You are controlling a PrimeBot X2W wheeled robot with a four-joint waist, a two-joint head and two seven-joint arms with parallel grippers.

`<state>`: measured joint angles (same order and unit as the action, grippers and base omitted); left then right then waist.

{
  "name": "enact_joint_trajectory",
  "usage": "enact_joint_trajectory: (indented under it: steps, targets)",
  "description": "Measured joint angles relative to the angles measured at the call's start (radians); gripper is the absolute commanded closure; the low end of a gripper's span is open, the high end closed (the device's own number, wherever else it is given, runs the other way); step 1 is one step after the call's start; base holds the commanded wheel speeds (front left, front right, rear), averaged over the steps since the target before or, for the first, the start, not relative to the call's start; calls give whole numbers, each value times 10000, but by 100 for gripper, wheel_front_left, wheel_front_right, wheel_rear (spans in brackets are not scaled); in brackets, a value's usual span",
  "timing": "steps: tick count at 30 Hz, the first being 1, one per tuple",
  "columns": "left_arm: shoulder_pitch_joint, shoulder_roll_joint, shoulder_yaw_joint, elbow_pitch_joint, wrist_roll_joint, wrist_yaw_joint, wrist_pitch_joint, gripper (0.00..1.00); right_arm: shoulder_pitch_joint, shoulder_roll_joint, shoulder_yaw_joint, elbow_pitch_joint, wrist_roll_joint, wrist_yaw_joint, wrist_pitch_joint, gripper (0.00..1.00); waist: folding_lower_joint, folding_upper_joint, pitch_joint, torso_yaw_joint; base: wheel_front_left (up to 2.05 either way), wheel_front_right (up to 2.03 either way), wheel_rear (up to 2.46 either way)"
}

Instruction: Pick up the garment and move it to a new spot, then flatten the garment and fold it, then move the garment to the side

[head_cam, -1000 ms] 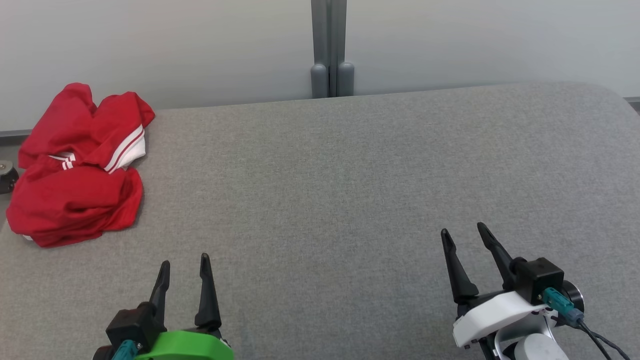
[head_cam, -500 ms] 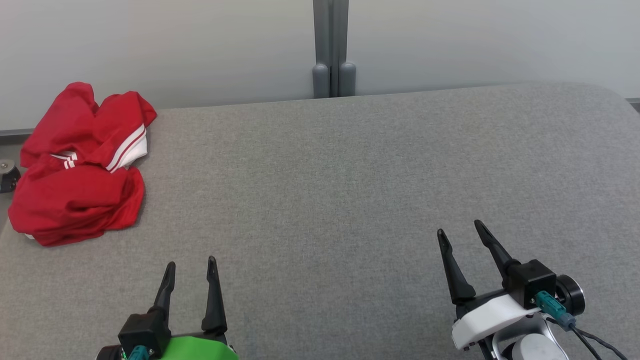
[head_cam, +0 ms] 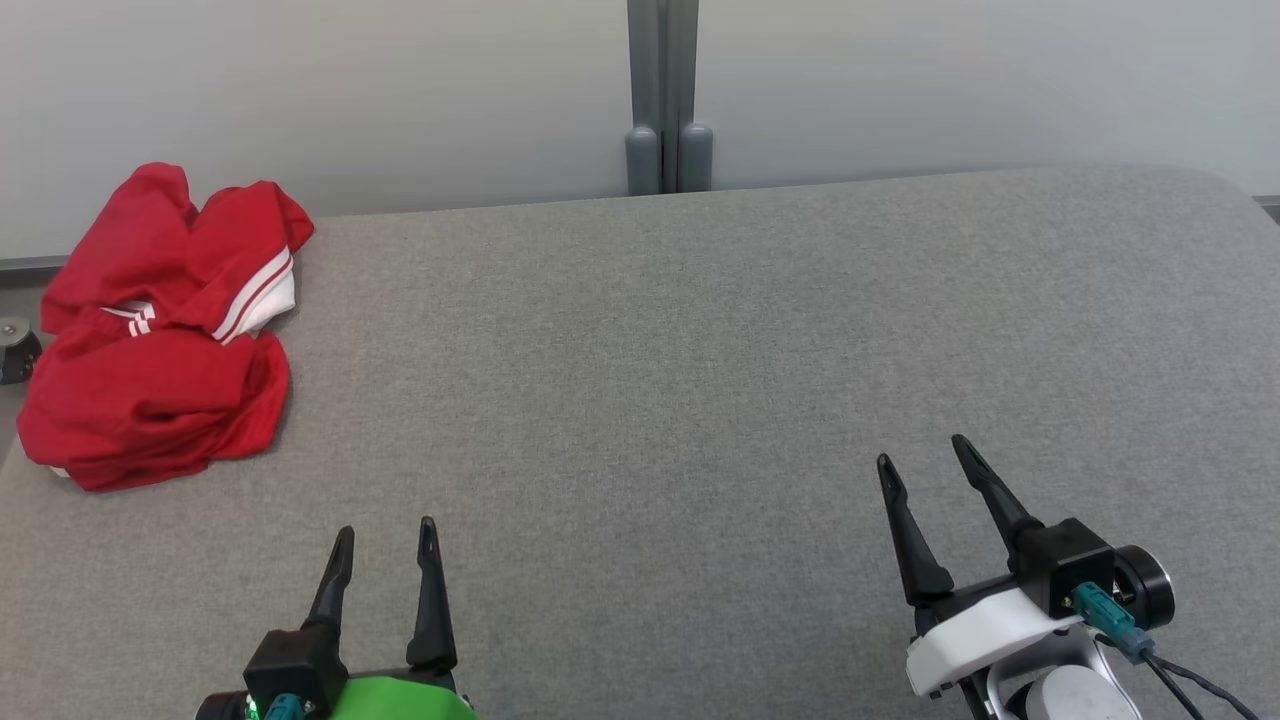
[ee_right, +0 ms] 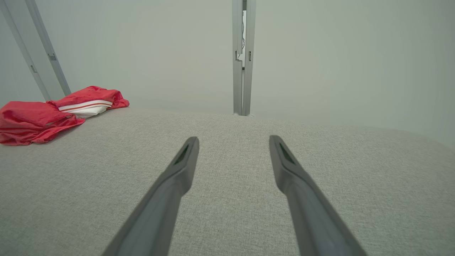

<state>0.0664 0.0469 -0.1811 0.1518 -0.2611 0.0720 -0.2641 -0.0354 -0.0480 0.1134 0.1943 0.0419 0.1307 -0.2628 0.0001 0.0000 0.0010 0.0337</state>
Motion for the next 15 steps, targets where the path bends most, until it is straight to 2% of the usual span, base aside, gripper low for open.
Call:
enact_joint_trajectory:
  steps: [9,15]
  targets:
    - [0,0,-38,13,-21,-2,0,0,62,0,-82,-75,102,0,0,0,0,0,28,74,0,0,0]
    - [-14,0,-113,-31,-71,-8,0,0,137,-6,-405,-408,274,0,0,0,0,0,66,533,0,0,0]
